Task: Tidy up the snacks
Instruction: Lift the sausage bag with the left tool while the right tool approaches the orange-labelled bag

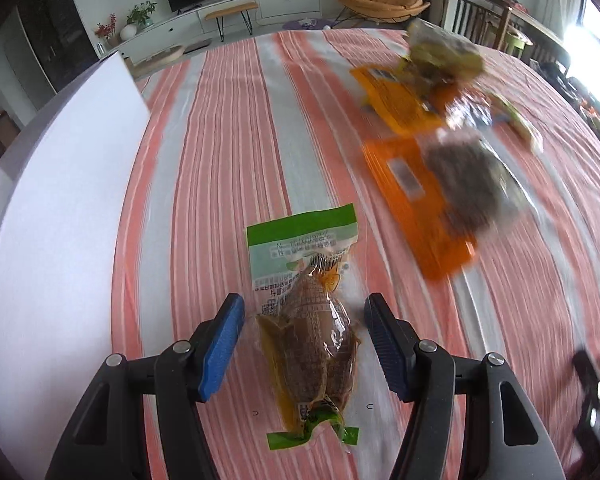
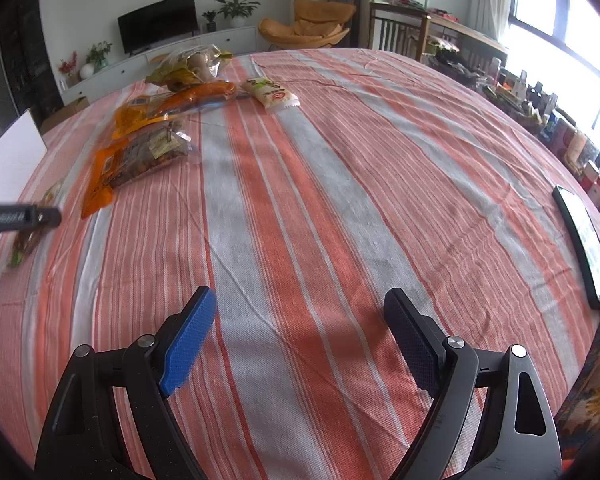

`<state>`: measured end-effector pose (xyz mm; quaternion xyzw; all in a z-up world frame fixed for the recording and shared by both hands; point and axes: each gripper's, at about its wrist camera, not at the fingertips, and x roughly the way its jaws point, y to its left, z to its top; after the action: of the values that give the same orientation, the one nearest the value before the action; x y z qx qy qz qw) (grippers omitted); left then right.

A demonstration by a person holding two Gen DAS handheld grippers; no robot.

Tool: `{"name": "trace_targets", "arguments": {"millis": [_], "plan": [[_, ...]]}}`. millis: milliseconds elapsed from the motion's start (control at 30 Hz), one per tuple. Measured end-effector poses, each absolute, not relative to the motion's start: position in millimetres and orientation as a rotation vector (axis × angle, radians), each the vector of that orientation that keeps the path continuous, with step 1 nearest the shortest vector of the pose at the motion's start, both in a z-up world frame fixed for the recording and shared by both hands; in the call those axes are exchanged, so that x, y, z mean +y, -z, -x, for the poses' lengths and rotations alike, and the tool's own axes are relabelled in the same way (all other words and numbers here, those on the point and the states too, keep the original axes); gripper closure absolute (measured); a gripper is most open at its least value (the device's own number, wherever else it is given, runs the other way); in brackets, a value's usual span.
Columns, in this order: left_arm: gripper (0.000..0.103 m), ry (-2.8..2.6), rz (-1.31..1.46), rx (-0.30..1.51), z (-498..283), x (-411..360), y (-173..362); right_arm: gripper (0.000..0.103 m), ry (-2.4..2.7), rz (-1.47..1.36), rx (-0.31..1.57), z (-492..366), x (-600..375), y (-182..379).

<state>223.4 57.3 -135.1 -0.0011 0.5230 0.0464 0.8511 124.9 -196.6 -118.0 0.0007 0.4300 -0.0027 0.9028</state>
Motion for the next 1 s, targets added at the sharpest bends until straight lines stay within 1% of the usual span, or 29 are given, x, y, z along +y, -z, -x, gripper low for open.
{"name": "trace_targets", "arguments": {"millis": [167,200,267,300,400,467,567,1000], "plan": [[0.040,-0.040,0.060,1.107,-190,55,136,0.015,0.006,-0.001,0.889,-125,-197,118],[0.039,-0.026,0.061,1.095,-183,54,137,0.015,0.006,-0.001,0.889,-125,-197,118],[0.023,0.006,0.058,1.080,-178,52,139,0.015,0.006,-0.001,0.889,-125,-197,118],[0.020,0.009,0.053,1.079,-177,52,141,0.015,0.005,-0.002,0.889,-124,-197,118],[0.016,0.000,0.015,1.045,-174,51,143,0.015,0.006,-0.002,0.889,-125,-197,118],[0.009,-0.002,0.025,1.024,-171,54,144,0.015,0.006,-0.002,0.888,-125,-197,118],[0.001,-0.007,0.024,0.987,-168,59,148,0.015,0.006,-0.002,0.889,-124,-196,118],[0.000,-0.007,0.022,0.940,-164,62,149,0.015,0.009,-0.003,0.887,-124,-196,118]]}}
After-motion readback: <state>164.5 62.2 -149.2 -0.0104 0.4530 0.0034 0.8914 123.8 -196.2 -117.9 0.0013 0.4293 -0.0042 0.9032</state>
